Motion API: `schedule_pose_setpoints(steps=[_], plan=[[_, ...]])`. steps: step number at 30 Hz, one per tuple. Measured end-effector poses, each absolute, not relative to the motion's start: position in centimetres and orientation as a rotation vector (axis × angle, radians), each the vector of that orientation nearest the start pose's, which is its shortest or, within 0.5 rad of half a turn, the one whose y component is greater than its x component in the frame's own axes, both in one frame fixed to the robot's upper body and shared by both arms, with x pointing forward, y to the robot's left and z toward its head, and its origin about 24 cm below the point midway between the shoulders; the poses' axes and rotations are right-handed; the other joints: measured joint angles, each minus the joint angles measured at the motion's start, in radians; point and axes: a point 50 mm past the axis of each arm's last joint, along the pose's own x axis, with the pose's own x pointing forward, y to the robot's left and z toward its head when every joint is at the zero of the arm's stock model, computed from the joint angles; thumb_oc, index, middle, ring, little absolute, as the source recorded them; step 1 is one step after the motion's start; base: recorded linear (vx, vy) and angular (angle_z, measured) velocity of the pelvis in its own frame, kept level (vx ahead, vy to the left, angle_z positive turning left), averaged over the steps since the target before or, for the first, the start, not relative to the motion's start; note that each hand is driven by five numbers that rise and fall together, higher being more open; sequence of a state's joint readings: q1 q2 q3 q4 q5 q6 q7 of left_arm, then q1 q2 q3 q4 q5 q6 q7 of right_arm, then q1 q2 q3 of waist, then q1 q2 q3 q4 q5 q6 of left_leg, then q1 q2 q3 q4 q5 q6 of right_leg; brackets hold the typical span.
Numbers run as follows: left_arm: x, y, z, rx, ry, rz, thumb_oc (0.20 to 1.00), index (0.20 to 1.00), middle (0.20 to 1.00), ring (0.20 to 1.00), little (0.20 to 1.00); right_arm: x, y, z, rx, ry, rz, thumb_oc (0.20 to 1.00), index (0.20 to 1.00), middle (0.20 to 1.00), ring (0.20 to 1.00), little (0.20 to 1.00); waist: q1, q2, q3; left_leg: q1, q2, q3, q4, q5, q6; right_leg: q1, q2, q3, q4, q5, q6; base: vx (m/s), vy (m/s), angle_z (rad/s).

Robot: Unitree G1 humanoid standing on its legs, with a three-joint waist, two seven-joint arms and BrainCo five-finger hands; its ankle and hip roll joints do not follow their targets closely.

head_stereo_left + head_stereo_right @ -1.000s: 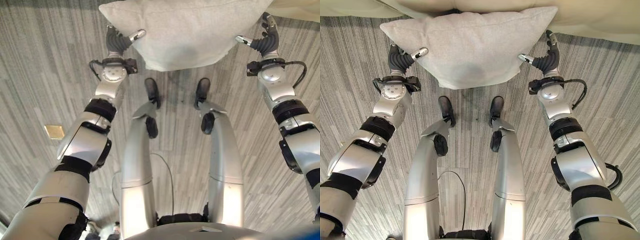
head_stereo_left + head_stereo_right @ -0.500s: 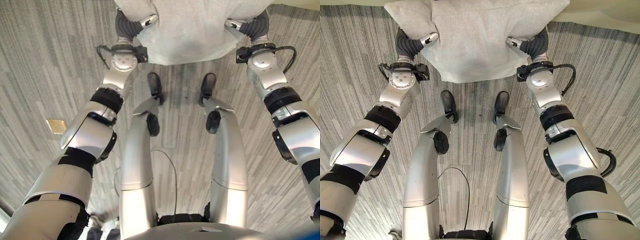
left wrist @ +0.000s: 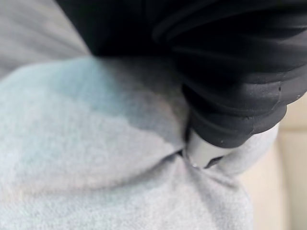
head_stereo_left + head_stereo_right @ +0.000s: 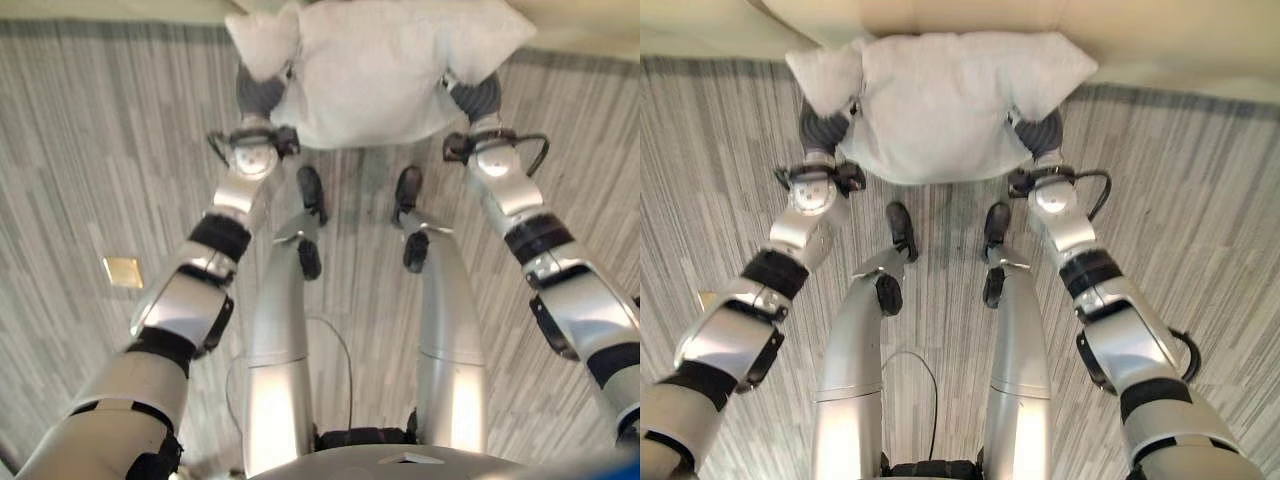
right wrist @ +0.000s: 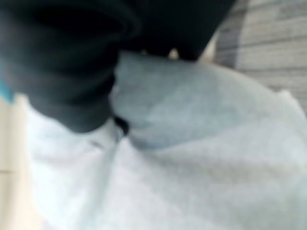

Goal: Pick up all the scattered cushions and arrange them neatly on the sofa.

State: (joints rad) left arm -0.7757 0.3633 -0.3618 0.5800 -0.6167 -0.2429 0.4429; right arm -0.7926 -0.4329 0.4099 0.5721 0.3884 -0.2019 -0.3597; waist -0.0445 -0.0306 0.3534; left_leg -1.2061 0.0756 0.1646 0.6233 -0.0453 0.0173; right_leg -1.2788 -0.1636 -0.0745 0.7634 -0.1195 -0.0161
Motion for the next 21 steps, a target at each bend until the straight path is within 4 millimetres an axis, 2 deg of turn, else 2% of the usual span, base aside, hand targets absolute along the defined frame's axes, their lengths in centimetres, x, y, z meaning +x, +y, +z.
schedule_pose_setpoints(steps=[1, 4, 5, 8, 9, 12, 18, 19, 21], plan=[[37.1, 15.3, 14.7, -0.152, -0.263, 0.155, 0.200, 0.200, 0.200, 0.200, 0.200, 37.2, -15.5, 15.7, -0.182, -0.331, -0.051, 0.200, 0.200, 0.200, 0.200, 0.200, 0.000, 0.001, -0.020, 0.011, 0.000, -0.002, -0.005, 0.000, 0.000, 0.012, 0.000, -0.003, -0.005, -0.001, 0.002, 0.00, 0.000, 0.00], [35.9, 15.2, 13.0, -0.181, -0.233, 0.152, 0.200, 0.200, 0.200, 0.200, 0.200, 36.3, -16.0, 14.3, -0.151, -0.312, -0.071, 0.200, 0.200, 0.200, 0.200, 0.200, -0.002, 0.000, -0.026, 0.080, -0.001, -0.011, -0.030, 0.003, -0.005, 0.090, 0.001, -0.021, -0.033, 0.000, 0.004, -0.04, -0.032, 0.03], [35.7, 15.1, 12.8, -0.195, -0.232, 0.150, 0.200, 0.200, 0.200, 0.200, 0.200, 36.0, -16.1, 14.5, -0.130, -0.328, -0.076, 0.200, 0.200, 0.200, 0.200, 0.200, -0.002, 0.000, -0.026, 0.093, -0.001, -0.010, -0.037, 0.003, -0.005, 0.103, 0.000, -0.022, -0.035, -0.002, 0.004, -0.01, -0.051, 0.06], [34.4, 15.1, 11.4, -0.218, -0.211, 0.141, 0.200, 0.200, 0.200, 0.200, 0.200, 34.9, -16.2, 13.6, -0.111, -0.332, -0.063, 0.200, 0.200, 0.200, 0.200, 0.200, 0.000, 0.000, -0.024, 0.160, -0.005, -0.014, -0.081, 0.014, -0.009, 0.168, 0.000, -0.031, -0.067, 0.000, -0.001, 0.01, -0.048, 0.04], [34.0, 15.2, 10.3, -0.219, -0.180, 0.141, 0.200, 0.200, 0.200, 0.200, 0.200, 34.4, -16.4, 12.6, -0.112, -0.305, -0.057, 0.200, 0.200, 0.200, 0.200, 0.200, 0.003, 0.000, -0.024, 0.206, -0.006, -0.017, -0.104, 0.017, -0.011, 0.215, 0.001, -0.039, -0.082, 0.000, -0.001, 0.03, -0.062, 0.10], [31.6, 16.4, 6.3, -0.205, -0.071, 0.148, 0.200, 0.200, 0.200, 0.200, 0.200, 32.4, -16.5, 8.8, -0.155, -0.202, -0.006, 0.200, 0.200, 0.200, 0.200, 0.200, 0.007, 0.000, -0.019, 0.444, -0.008, -0.046, -0.210, 0.035, -0.028, 0.463, 0.010, -0.086, -0.171, -0.013, -0.004, 0.03, -0.067, 0.15], [27.9, 17.8, 3.0, -0.185, 0.014, 0.142, 0.200, 0.200, 0.200, 0.200, 0.200, 29.5, -16.7, 6.0, -0.185, -0.128, 0.060, 0.200, 0.200, 0.200, 0.200, 0.200, 0.011, 0.000, -0.021, 0.755, -0.001, -0.084, -0.400, 0.057, -0.058, 0.787, 0.039, -0.145, -0.331, -0.023, 0.007, 0.09, -0.044, 0.16], [27.1, 18.2, 2.7, -0.179, 0.019, 0.145, 0.200, 0.200, 0.200, 0.200, 0.200, 28.7, -16.7, 5.5, -0.177, -0.117, 0.076, 0.200, 0.200, 0.200, 0.200, 0.200, 0.009, 0.003, -0.027, 0.817, 0.003, -0.092, -0.444, 0.067, -0.064, 0.854, 0.049, -0.156, -0.374, -0.018, 0.008, 0.09, -0.059, 0.09], [26.2, 18.7, 2.0, -0.170, 0.042, 0.147, 0.200, 0.200, 0.200, 0.200, 0.200, 28.1, -16.7, 5.1, -0.173, -0.102, 0.087, 0.200, 0.200, 0.200, 0.200, 0.200, 0.015, 0.007, -0.075, 0.845, 0.010, -0.094, -0.476, 0.081, -0.065, 0.894, 0.065, -0.171, -0.409, -0.011, 0.004, 0.10, -0.093, 0.21]])
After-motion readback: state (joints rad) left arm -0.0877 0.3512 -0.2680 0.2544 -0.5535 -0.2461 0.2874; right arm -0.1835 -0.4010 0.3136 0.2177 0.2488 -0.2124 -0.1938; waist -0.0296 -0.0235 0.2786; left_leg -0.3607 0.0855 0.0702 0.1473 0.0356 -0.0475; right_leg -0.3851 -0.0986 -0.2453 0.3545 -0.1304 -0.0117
